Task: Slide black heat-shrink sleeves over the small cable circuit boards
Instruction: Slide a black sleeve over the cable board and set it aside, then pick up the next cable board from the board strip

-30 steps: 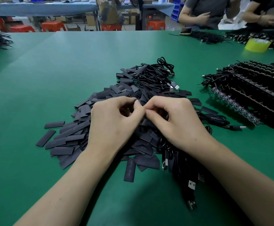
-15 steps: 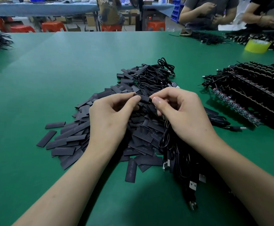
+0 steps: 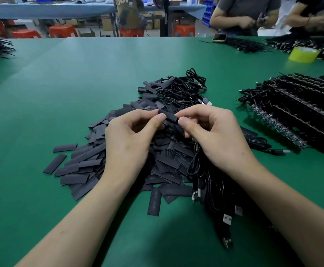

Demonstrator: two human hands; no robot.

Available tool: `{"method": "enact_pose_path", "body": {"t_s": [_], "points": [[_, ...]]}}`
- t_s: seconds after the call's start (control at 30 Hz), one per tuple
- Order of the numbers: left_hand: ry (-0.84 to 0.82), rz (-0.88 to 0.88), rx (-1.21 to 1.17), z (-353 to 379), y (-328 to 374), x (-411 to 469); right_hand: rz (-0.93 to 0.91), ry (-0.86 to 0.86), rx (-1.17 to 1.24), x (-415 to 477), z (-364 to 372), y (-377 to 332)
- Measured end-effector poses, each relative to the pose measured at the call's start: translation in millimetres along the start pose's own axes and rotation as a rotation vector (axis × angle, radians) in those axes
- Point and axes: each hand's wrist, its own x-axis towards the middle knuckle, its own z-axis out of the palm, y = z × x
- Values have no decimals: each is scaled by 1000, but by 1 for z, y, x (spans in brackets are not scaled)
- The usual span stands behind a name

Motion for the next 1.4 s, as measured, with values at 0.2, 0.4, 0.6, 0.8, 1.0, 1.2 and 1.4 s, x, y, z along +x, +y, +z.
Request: {"method": "enact_pose_path", "body": {"t_s": [0.2, 0.4, 0.6, 0.8, 1.0, 1.2, 1.4], "points": [[-23, -74, -251, 0, 2, 3, 6, 12, -40, 1, -1, -1], [-25, -154, -499, -3, 5, 6, -61, -29, -258, 1, -12, -6], [41, -154, -527, -8, 6, 9, -94, -120, -468, 6, -26, -6], [38, -59, -229, -4, 7, 5, -95, 174, -437, 39, -42, -25], [-67, -2, -97, 1, 8, 0, -38, 47, -848, 149, -29, -17], [-119, 86, 105, 1, 8, -3, -39, -199, -917, 164, -22, -14], [-141, 114, 199, 1, 8, -2, 75, -481, -887, 57, -53, -17]]}}
